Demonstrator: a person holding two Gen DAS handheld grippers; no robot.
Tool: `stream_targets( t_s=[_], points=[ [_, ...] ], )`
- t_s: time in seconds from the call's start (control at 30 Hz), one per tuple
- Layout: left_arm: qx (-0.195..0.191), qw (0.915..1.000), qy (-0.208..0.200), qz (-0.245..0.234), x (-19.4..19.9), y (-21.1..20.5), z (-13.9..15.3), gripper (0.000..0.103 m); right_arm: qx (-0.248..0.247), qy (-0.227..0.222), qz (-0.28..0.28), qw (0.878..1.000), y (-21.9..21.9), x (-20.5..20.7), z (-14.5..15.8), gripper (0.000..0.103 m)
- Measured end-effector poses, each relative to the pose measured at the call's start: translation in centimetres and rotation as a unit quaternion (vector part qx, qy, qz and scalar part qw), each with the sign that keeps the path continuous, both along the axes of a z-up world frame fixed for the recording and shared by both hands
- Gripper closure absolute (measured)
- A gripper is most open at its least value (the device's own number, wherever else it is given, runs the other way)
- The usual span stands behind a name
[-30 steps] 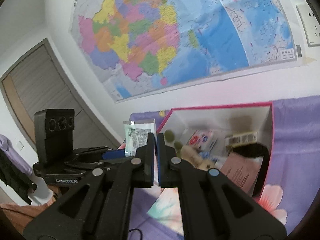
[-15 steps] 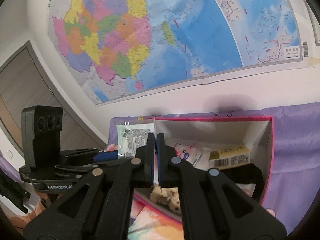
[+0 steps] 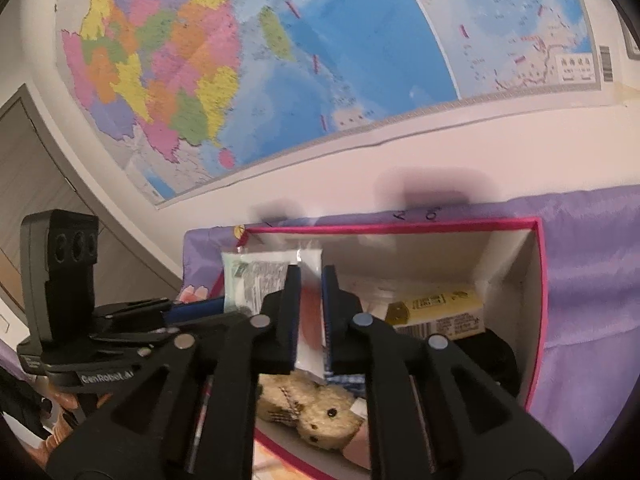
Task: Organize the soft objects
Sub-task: 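Lower the plastic packet into the box and open the right tool, then withdraw the open right tool up from the box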
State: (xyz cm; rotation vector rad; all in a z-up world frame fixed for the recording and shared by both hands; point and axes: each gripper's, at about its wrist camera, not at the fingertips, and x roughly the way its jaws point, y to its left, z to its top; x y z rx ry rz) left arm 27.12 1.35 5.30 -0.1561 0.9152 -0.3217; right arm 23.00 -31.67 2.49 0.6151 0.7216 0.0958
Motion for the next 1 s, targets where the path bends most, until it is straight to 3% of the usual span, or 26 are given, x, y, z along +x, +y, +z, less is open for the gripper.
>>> stream_targets(
  t_s=[0.23,0.43,0.63,0.7,0.8,0.9,1.0],
  points=[
    [0.021,0.9987,-0.044,0.014,-2.4,0.4,1.2,0.055,-0.015,0.000,-0.004,1.000,0.2,-1.4,0.2,0.080],
    [0.032,0.9922,-0.117,0.028,-7.2,0.7,3.0,0.027,-0.034,-0.017,0.017,0.999,1.9,-4.5,1.5,0.075],
    [0.038,0.9840,-0.169,0.041,-13.1,0.9,3.4,0.011,-0.098,-0.048,0.027,0.994,5.3,-9.6,3.3,0.050],
    [0.035,0.9823,-0.177,0.049,-15.1,0.9,2.7,0.000,-0.138,-0.050,0.015,0.989,6.8,-11.5,3.4,0.036],
    [0.051,0.9795,-0.183,0.067,-17.6,1.1,1.7,0.000,-0.174,-0.042,-0.001,0.984,8.6,-14.6,2.7,0.017],
    [0.054,0.9807,-0.165,0.090,-19.2,1.5,0.2,0.000,-0.189,-0.025,-0.022,0.981,9.9,-16.9,1.6,0.009],
    [0.064,0.9801,-0.153,0.110,-20.4,1.7,-0.9,0.000,-0.195,-0.009,-0.033,0.980,11.0,-18.7,0.7,0.009]
  ],
)
